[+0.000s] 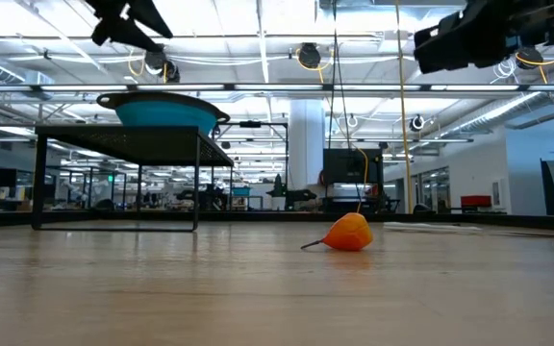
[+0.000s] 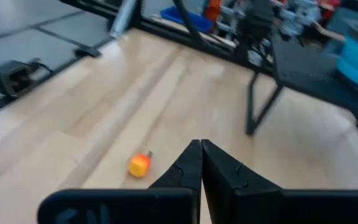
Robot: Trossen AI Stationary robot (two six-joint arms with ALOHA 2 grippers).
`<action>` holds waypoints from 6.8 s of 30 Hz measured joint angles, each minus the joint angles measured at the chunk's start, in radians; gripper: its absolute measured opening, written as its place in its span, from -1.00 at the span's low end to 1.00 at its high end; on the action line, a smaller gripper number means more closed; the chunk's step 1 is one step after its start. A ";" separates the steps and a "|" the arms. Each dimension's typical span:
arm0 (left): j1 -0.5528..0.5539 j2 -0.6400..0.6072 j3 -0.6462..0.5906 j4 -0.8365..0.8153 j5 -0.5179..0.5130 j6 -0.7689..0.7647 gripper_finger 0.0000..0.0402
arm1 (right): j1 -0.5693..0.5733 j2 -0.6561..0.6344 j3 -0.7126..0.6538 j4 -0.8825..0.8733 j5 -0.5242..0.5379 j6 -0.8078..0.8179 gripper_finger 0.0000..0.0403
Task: Pick & Place Fruit
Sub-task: Put the blue knife on the shelf
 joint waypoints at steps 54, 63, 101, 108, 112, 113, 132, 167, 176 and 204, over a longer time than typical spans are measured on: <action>-0.413 -0.383 -0.441 0.295 -0.033 0.140 -0.74 | 0.001 0.003 0.000 -0.220 0.214 0.170 -0.97; -0.437 -0.470 -0.530 0.355 -0.038 0.162 -0.78 | 0.000 0.067 0.000 -0.227 0.263 0.196 -0.96; -0.457 -0.686 -0.611 0.253 -0.028 0.162 -0.79 | -0.055 0.328 0.246 -0.751 0.262 0.380 -0.69; -0.457 -0.686 -0.611 0.252 -0.026 0.162 -0.79 | -0.121 0.342 0.246 -0.780 0.257 0.379 -0.33; -0.457 -0.685 -0.611 0.249 -0.024 0.163 -0.79 | -0.140 0.366 0.246 -0.778 0.229 0.386 -0.19; -0.457 -0.686 -0.611 0.248 -0.024 0.163 -0.79 | -0.143 0.377 0.246 -0.780 0.228 0.386 -0.17; -0.457 -0.686 -0.611 0.237 0.000 0.164 -0.79 | -0.286 0.541 0.246 -0.743 0.177 0.379 -0.15; -0.457 -0.685 -0.610 0.231 0.002 0.154 -0.79 | -0.312 0.537 0.152 -0.649 0.092 0.351 -0.15; -0.457 -0.686 -0.610 0.232 0.002 0.155 -0.79 | -0.304 0.477 0.151 -0.649 0.071 0.343 -0.15; -0.456 -0.685 -0.610 0.231 0.001 0.155 -0.79 | -0.259 0.455 0.098 -0.619 0.080 0.406 -0.15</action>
